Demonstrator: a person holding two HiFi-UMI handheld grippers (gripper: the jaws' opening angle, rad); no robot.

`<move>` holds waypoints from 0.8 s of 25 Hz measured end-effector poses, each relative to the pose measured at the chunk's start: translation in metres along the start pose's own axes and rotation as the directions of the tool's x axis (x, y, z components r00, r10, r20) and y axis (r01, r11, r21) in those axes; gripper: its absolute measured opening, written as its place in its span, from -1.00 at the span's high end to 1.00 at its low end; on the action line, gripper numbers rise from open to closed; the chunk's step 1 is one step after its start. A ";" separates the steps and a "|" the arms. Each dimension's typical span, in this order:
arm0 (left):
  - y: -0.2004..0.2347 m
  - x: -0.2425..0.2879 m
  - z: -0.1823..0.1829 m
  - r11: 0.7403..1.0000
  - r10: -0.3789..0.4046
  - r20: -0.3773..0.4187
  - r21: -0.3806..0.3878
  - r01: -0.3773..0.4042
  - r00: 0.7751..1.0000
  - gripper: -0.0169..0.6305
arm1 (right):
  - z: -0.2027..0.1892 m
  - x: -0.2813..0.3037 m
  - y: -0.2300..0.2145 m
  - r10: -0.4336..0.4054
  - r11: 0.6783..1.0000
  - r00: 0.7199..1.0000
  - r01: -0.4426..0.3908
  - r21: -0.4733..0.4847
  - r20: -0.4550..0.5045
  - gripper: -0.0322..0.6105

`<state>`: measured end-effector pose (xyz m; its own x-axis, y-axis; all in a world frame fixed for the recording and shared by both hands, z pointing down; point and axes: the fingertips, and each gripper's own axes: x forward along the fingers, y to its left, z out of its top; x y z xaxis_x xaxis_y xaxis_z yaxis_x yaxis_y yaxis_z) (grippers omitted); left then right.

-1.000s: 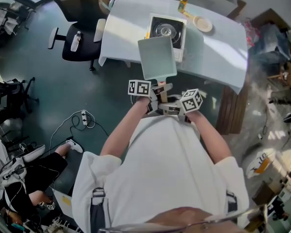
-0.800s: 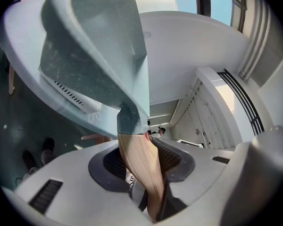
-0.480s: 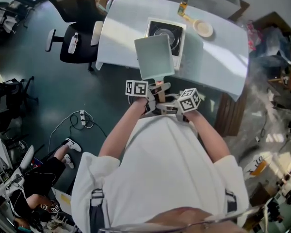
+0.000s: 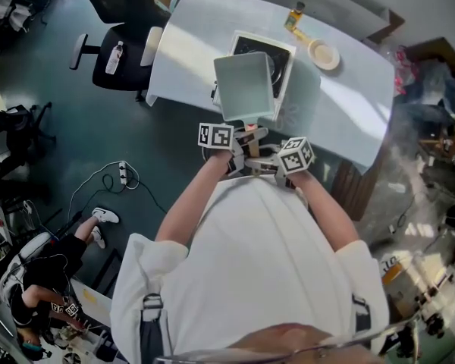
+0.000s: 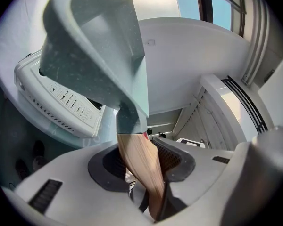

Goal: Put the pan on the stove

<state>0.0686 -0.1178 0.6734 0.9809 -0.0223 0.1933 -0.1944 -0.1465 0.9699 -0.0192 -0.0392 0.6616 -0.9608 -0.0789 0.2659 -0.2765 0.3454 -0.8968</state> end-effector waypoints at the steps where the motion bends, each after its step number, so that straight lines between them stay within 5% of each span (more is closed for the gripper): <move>1: 0.003 0.003 0.002 1.000 -0.001 0.006 -0.004 0.001 1.000 0.42 | 0.001 -0.002 -0.004 0.000 1.000 1.000 0.000 0.001 -0.007 0.39; 20: 0.050 0.059 0.046 0.998 0.015 0.024 -0.068 -0.013 1.000 0.41 | 0.031 -0.033 -0.072 0.039 0.997 0.998 -0.036 0.067 -0.046 0.39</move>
<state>0.1168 -0.1715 0.7268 0.9778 -0.0476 0.2038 -0.2071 -0.0790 0.9751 0.0320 -0.0905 0.7068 -0.9689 -0.0224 0.2465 -0.2425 0.2846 -0.9275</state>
